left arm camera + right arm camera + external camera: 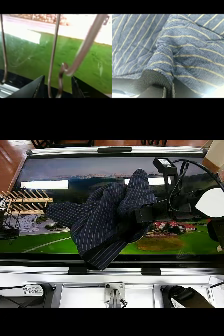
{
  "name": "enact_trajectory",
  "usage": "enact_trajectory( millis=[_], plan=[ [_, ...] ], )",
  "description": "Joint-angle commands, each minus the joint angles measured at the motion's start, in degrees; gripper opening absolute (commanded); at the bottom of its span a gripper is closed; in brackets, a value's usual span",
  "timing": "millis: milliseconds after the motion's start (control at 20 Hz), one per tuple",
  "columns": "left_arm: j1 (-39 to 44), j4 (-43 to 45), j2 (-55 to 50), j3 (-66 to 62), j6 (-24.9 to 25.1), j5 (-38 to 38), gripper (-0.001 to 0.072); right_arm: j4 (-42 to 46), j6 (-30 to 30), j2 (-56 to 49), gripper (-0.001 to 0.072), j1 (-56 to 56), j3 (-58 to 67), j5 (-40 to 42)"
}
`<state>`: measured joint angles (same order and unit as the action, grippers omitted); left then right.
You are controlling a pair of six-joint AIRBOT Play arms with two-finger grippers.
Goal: Fold the shirts.
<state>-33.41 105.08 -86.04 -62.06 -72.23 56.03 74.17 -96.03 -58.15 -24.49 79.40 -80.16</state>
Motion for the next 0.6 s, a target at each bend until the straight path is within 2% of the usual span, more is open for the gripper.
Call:
enact_trajectory(
  millis=[0, 450, 500, 550],
  plan=[
    [-0.96, 0.63, -0.17, -0.07, 0.00, -1.20, 0.0413, -0.76, -0.39, -0.02, 0.0106, -0.04, -0.02, -0.07],
    [-2.97, -0.24, -2.16, -0.04, 0.00, -1.36, 0.0388, -0.85, -1.29, -0.02, 0.0106, -0.04, -0.02, 0.20],
    [-2.97, -0.31, -2.56, -0.04, 0.00, -0.98, 0.0373, -0.85, -1.31, -0.02, 0.0106, -0.04, 0.00, 0.20],
    [-2.97, -0.31, -2.93, -0.04, 0.00, -0.48, 0.0283, -0.83, -1.33, -0.02, 0.0106, -0.04, 0.00, 0.20]
  ],
)
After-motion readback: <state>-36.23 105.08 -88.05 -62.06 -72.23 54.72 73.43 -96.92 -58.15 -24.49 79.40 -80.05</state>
